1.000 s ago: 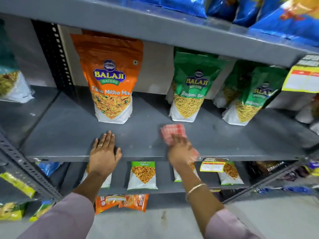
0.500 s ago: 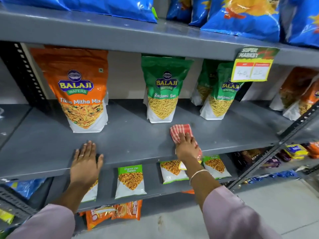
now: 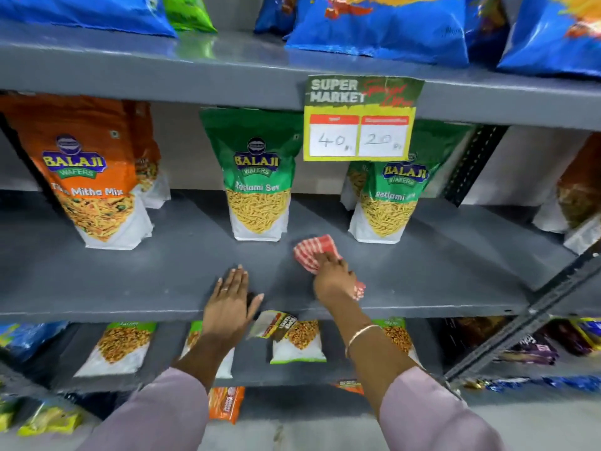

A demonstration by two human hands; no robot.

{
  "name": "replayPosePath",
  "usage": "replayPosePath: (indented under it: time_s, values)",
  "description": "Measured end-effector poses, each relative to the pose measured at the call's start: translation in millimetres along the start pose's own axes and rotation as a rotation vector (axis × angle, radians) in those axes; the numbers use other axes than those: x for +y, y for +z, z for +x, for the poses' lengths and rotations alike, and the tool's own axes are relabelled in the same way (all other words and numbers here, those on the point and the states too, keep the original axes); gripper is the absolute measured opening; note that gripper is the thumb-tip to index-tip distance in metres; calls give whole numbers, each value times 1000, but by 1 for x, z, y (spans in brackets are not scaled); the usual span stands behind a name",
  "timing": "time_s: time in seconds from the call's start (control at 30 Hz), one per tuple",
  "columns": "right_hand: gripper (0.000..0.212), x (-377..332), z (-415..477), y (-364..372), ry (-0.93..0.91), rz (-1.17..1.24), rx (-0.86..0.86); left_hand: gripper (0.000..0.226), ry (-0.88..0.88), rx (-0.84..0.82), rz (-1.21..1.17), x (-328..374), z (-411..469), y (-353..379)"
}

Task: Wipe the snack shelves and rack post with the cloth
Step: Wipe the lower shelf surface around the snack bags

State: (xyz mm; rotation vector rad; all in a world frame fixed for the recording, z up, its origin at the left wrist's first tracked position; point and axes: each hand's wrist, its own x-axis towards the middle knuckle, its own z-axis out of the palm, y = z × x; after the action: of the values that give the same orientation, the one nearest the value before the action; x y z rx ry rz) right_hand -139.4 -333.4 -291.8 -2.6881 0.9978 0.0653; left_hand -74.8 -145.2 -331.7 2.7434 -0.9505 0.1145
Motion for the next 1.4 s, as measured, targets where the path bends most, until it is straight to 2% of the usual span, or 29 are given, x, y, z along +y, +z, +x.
replayPosePath:
  time_s: [0.17, 0.3, 0.6, 0.73, 0.9, 1.0, 1.07, 1.17, 1.27, 1.4]
  values:
    - [59, 13, 5, 9, -19, -49, 36, 116, -35, -6, 6, 6, -3, -6]
    - [58, 6, 25, 9, -49, -66, 57, 120, -33, -26, 18, 3, -1, -5]
    - [65, -9, 105, 0, -12, -26, -13, 103, -48, 19, 15, -4, 2, 7]
    - [71, -16, 141, -5, 26, -1, -37, 70, -60, 0, 10, 1, 0, 0]
    - [89, -26, 178, -17, 9, 47, -114, 77, -57, -5, 25, -3, 1, 1]
    - [76, -27, 191, -16, -205, 50, -121, 70, -50, -4, -5, -3, 2, 2]
    - [70, -24, 193, -14, -333, 53, -102, 72, -60, -8, -4, -3, 2, 3]
    - [81, -16, 181, -14, -312, -77, -64, 59, -38, 55, -8, -3, 2, 5]
    - [67, -8, 151, -10, -248, -26, -77, 58, -37, 86, -16, -4, 3, 7]
    - [53, 8, 88, 5, -278, -5, -15, 59, -35, 69, -15, 2, 3, -1]
